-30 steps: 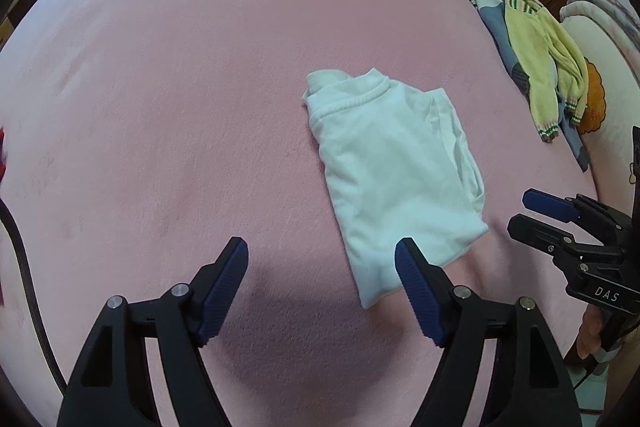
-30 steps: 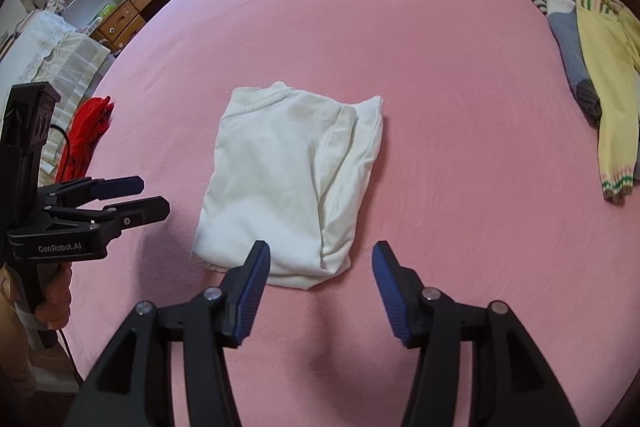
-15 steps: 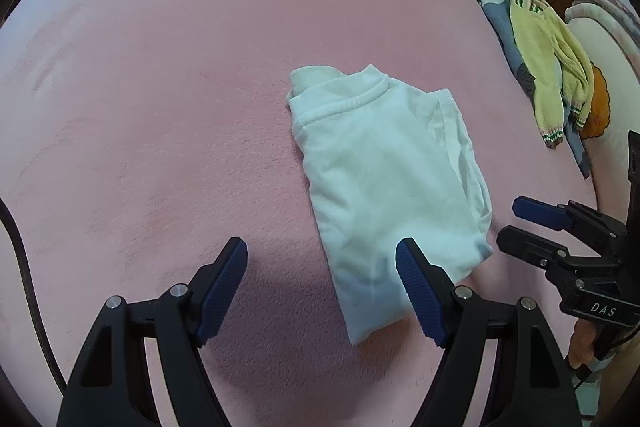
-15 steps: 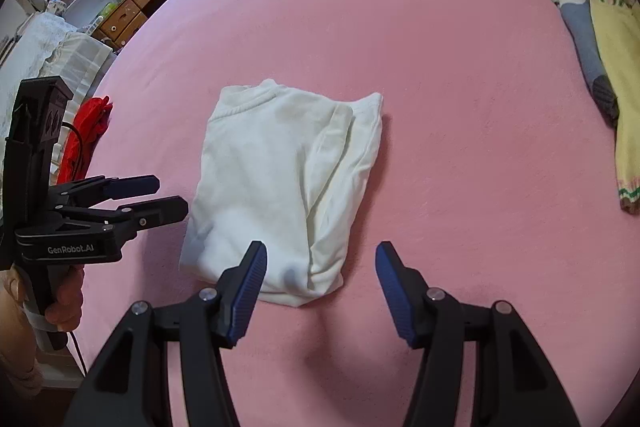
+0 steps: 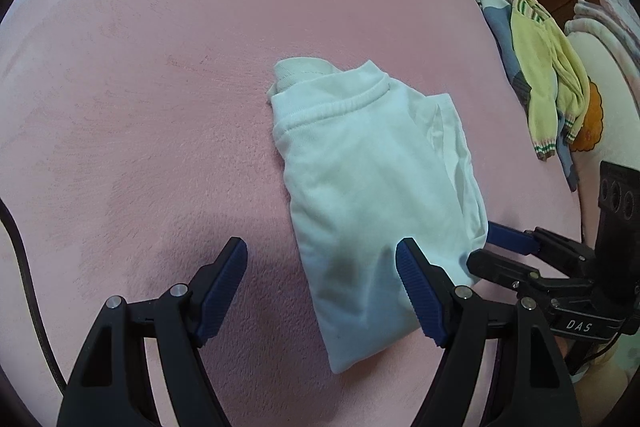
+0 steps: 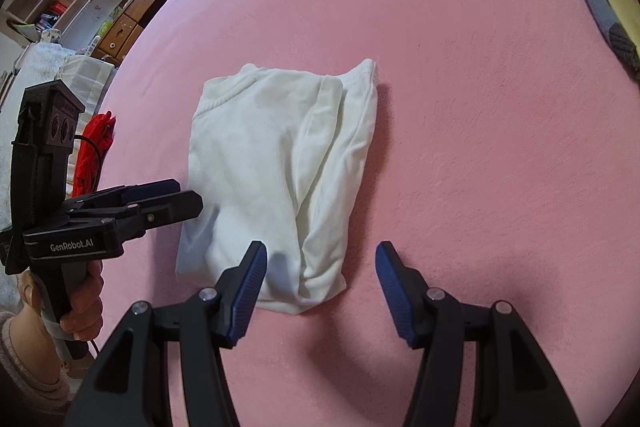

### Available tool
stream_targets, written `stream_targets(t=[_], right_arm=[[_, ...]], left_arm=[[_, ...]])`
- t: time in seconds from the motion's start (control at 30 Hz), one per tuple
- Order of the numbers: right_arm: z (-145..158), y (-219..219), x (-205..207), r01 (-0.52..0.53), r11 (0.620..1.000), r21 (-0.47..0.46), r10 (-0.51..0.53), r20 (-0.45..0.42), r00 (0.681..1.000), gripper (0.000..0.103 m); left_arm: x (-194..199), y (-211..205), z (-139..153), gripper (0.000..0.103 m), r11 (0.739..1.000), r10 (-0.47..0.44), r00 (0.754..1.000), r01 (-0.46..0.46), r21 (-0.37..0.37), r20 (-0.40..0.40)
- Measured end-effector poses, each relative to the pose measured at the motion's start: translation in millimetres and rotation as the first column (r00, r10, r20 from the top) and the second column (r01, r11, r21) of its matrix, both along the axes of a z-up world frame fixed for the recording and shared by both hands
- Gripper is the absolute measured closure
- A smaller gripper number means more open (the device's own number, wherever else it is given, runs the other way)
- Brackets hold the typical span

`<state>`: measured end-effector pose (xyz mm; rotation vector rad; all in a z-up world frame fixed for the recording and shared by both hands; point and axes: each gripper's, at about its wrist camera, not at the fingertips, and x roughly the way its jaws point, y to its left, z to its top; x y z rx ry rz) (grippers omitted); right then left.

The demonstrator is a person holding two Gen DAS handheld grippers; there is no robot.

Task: Fold small clothes
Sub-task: 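Close the left tool on the folded white shirt while the right tool grips it too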

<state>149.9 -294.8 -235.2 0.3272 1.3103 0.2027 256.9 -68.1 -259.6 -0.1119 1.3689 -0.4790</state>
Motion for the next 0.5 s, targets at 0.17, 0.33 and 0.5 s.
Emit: stream_targets(t=[0.17, 0.33, 0.5], right_arm=[[-9, 1, -1, -0.005, 0.999, 0.046, 0.006, -0.019, 1.000, 0.046], [-14, 0, -4, -0.002, 0.997, 0.080, 0.004, -0.024, 1.000, 0.046], [-17, -7, -9, -0.003, 0.995, 0.096, 0.007, -0.041, 0.999, 0.046]], left_arm=[[13, 2, -5, 0.028, 0.998, 0.018, 1.000, -0.019, -0.055, -0.025], [25, -3, -11, 0.028, 0.997, 0.025, 0.999, -0.028, -0.075, -0.045], [28, -14, -16, 0.028, 0.997, 0.001, 0.998, -0.005, -0.076, -0.058]])
